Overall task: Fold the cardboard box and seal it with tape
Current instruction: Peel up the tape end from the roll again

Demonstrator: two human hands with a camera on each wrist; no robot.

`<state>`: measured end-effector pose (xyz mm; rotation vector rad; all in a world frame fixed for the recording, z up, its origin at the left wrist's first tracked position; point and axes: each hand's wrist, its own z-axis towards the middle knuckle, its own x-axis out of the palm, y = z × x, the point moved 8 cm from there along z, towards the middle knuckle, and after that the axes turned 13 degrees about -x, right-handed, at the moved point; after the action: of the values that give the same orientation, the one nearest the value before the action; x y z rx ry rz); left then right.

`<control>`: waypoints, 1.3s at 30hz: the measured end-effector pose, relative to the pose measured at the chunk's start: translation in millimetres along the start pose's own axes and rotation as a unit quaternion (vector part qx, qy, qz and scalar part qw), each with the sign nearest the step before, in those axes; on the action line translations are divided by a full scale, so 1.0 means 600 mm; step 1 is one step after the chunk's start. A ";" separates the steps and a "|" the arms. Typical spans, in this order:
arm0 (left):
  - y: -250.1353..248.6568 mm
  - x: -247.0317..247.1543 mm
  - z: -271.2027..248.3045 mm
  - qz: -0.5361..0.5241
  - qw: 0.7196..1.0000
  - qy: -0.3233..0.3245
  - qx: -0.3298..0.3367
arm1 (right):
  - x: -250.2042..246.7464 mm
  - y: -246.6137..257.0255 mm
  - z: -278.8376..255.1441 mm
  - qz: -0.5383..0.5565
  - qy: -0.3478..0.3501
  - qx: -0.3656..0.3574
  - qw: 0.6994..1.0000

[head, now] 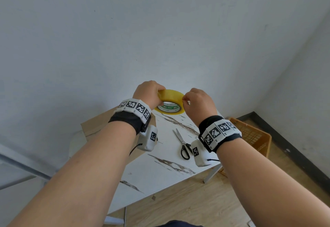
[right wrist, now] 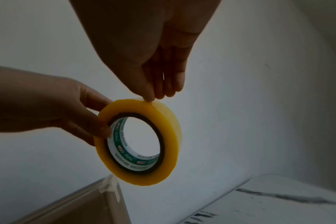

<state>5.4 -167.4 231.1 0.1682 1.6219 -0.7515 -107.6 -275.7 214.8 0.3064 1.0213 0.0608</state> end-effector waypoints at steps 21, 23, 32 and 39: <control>-0.019 0.014 -0.009 0.061 0.995 0.033 0.065 | 0.022 0.031 -0.005 0.022 0.040 -0.050 0.998; -0.022 0.015 -0.009 0.066 0.995 0.033 0.073 | 0.018 0.029 -0.005 0.035 0.035 -0.050 0.997; -0.014 -0.003 0.000 0.052 0.997 -0.003 0.055 | -0.003 -0.011 -0.028 0.100 -0.067 0.026 0.992; -0.018 -0.002 -0.004 0.048 0.997 -0.010 0.053 | -0.002 -0.011 -0.023 0.133 -0.079 0.062 0.986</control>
<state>-1.8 -174.4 236.2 0.3123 1.5451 -0.7623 -120.8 -279.2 207.3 0.5523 0.8244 0.2110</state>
